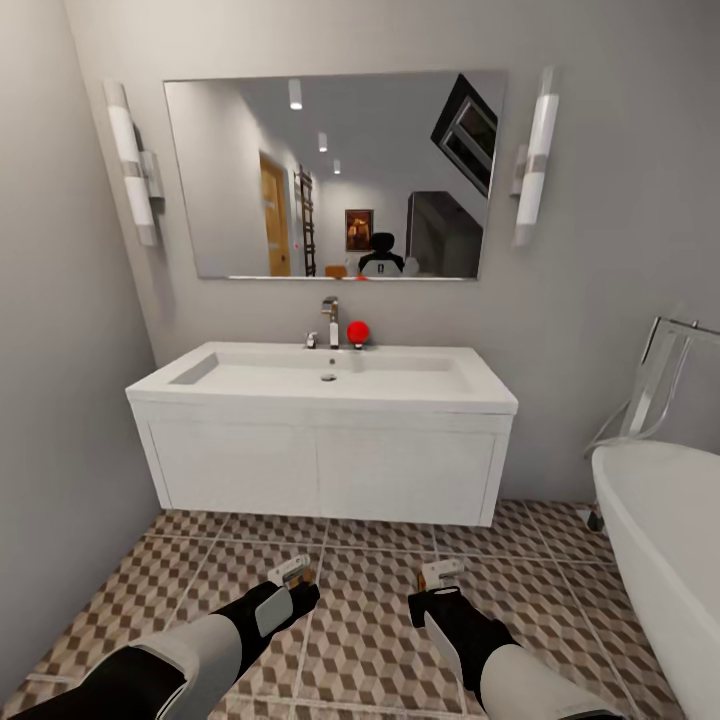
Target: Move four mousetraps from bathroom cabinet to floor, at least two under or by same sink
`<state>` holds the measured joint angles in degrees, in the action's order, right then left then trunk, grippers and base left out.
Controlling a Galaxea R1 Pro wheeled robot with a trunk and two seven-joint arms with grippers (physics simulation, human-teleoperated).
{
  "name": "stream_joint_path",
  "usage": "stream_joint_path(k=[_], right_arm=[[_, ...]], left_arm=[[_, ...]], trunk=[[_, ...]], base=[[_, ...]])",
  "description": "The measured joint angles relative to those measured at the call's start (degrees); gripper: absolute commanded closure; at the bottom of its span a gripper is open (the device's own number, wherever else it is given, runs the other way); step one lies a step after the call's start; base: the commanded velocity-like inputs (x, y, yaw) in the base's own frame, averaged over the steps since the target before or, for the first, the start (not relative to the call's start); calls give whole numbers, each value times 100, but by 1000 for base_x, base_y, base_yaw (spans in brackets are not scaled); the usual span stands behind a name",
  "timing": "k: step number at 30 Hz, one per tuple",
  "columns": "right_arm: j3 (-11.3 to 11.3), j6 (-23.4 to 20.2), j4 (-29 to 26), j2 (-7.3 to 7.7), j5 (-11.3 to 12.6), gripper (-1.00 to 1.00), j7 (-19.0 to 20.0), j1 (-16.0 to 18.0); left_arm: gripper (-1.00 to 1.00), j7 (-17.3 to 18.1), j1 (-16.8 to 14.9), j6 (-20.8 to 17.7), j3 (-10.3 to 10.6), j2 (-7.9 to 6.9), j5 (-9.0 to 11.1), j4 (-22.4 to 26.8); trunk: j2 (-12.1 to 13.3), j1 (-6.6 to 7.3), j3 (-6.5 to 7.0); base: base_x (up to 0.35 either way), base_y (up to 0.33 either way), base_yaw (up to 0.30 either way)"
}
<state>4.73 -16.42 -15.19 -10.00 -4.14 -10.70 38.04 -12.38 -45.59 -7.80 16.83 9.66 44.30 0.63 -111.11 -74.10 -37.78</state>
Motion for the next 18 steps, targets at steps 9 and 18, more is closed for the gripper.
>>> stream_joint_path(k=[9, 18], right_arm=[[4, 97, 2, 0, 0, 100, 1, 0], [5, 113, 6, 0, 0, 100, 2, 0]], left_arm=[[100, 0, 0, 4, 0, 0, 1, 0], [100, 0, 0, 5, 0, 0, 6, 0]], trunk=[[-361, -198, -162], [-722, -395, -323]], base=[[0, 0, 0], [0, 0, 0]])
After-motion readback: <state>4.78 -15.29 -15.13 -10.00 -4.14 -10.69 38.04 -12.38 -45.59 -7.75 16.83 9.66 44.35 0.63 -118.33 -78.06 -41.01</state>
